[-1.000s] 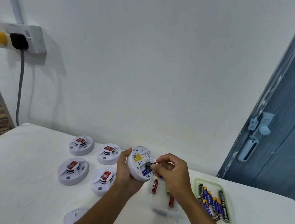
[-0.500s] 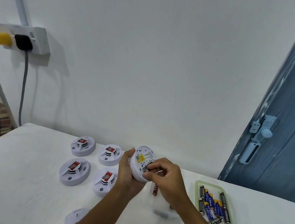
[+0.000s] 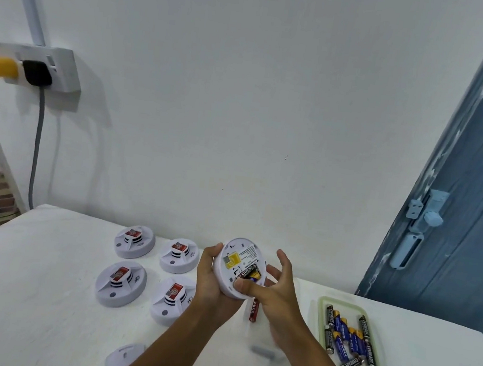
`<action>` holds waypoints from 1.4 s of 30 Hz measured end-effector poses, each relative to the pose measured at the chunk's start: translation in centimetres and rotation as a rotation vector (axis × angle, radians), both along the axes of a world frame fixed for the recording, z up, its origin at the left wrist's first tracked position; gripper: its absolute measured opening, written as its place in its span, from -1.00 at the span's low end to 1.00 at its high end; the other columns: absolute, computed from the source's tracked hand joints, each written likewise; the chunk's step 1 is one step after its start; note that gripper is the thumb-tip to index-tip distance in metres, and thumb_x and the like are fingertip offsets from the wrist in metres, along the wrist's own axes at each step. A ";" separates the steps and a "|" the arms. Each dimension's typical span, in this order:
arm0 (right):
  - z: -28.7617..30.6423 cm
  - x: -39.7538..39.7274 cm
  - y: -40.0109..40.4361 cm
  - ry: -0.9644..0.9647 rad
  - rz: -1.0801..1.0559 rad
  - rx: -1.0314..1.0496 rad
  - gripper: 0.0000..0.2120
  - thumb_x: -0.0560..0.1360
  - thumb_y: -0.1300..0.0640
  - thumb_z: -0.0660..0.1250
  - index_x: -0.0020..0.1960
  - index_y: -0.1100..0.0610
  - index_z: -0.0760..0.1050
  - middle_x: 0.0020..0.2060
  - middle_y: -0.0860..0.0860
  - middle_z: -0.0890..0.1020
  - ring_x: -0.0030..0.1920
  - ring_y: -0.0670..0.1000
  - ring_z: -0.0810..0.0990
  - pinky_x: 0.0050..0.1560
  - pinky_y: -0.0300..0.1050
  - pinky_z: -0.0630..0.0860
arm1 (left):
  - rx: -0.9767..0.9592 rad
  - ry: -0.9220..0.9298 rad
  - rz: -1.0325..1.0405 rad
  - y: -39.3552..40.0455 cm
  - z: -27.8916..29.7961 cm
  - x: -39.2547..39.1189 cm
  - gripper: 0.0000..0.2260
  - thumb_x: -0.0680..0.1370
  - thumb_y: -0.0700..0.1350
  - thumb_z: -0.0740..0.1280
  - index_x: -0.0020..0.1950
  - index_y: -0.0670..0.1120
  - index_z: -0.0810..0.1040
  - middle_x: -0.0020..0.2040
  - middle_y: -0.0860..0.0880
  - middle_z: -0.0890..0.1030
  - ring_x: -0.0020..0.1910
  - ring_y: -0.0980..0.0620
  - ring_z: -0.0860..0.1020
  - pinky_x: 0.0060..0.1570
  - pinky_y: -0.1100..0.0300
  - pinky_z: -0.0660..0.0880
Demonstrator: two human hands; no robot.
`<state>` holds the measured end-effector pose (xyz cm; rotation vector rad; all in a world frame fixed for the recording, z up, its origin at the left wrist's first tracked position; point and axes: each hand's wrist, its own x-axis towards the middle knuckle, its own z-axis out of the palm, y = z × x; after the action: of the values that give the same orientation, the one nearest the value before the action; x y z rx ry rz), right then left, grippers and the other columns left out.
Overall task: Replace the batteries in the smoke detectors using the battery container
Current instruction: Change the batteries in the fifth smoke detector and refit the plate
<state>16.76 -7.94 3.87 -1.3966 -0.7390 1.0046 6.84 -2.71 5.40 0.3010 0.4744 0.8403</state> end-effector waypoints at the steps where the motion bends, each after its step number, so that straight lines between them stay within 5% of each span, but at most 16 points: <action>1: -0.1 0.0 0.1 0.039 0.005 -0.004 0.13 0.04 0.13 0.68 0.45 -0.17 0.14 0.32 0.02 0.43 0.25 0.13 0.50 0.26 0.11 0.49 | -0.001 -0.002 -0.011 0.0 0.0 0.0 -0.53 0.32 0.10 0.28 0.03 -0.22 0.63 0.01 -0.24 0.58 0.02 -0.20 0.50 0.21 -0.05 0.37; 6: -0.2 0.1 0.1 0.184 0.068 0.009 0.07 -0.09 0.07 0.67 0.36 -0.12 0.31 0.12 -0.01 0.65 0.12 0.06 0.63 0.10 -0.02 0.56 | 0.004 -0.011 -0.032 -0.4 0.1 0.0 -0.55 0.36 0.10 0.26 0.03 -0.21 0.62 0.01 -0.22 0.57 0.05 -0.18 0.50 0.10 0.01 0.41; 9: 0.4 0.2 -0.3 0.085 0.150 0.016 -0.31 0.15 0.10 0.63 0.23 -0.03 0.49 0.02 0.00 0.70 0.06 0.13 0.65 0.09 0.04 0.57 | 0.021 -0.019 -0.048 -0.5 0.0 -0.2 -0.57 0.38 0.11 0.23 -0.13 -0.22 0.69 -0.08 -0.21 0.63 -0.04 -0.16 0.55 -0.02 0.00 0.47; 13: 1.5 1.1 -0.5 0.213 0.166 0.047 -0.69 0.42 0.22 0.44 0.16 0.13 0.56 0.00 0.13 0.70 0.03 0.13 0.67 0.03 0.05 0.60 | 0.030 -0.006 -0.073 -0.7 0.4 -0.5 -0.54 0.42 0.11 0.20 -0.13 -0.24 0.70 -0.08 -0.26 0.65 -0.03 -0.21 0.55 0.06 -0.06 0.43; 17: 1.9 1.5 -0.5 0.194 0.159 0.053 -0.71 0.43 0.32 0.42 0.14 0.17 0.58 -0.02 0.16 0.70 0.01 0.18 0.68 0.06 0.13 0.60 | 0.021 -0.003 -0.058 -0.6 0.4 -0.5 -0.51 0.51 0.12 0.15 -0.14 -0.24 0.70 -0.10 -0.26 0.65 -0.05 -0.20 0.55 0.04 -0.07 0.44; 29: 1.8 1.8 -0.7 0.218 0.189 0.058 -0.66 0.41 0.44 0.39 0.16 0.24 0.55 -0.04 0.18 0.70 -0.06 0.14 0.69 -0.13 -0.01 0.64 | 0.025 0.033 -0.059 -0.9 0.1 -0.5 -0.51 0.48 0.12 0.15 -0.10 -0.24 0.70 -0.05 -0.27 0.64 -0.03 -0.21 0.54 0.06 -0.08 0.44; 34: 2.1 1.9 -1.1 0.246 0.263 0.068 -0.68 0.47 0.37 0.36 0.20 0.20 0.54 0.05 0.19 0.67 0.09 0.18 0.65 0.10 0.11 0.59 | 0.001 0.018 -0.047 -0.4 0.2 -0.8 -0.50 0.48 0.13 0.17 -0.09 -0.26 0.70 -0.02 -0.28 0.64 -0.01 -0.23 0.55 0.07 -0.10 0.45; 42: 1.8 1.6 -1.0 0.245 0.267 0.097 -0.55 0.43 0.54 0.29 0.21 0.17 0.52 0.06 0.19 0.66 0.08 0.17 0.63 0.06 0.07 0.61 | 0.019 0.007 -0.046 -0.4 0.1 -1.0 -0.54 0.41 0.10 0.21 -0.06 -0.24 0.69 -0.02 -0.27 0.63 -0.01 -0.23 0.54 0.05 -0.07 0.42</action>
<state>18.40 -8.96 5.63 -1.0850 -0.7924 1.3043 5.84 -3.08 5.48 0.3317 0.4642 0.7995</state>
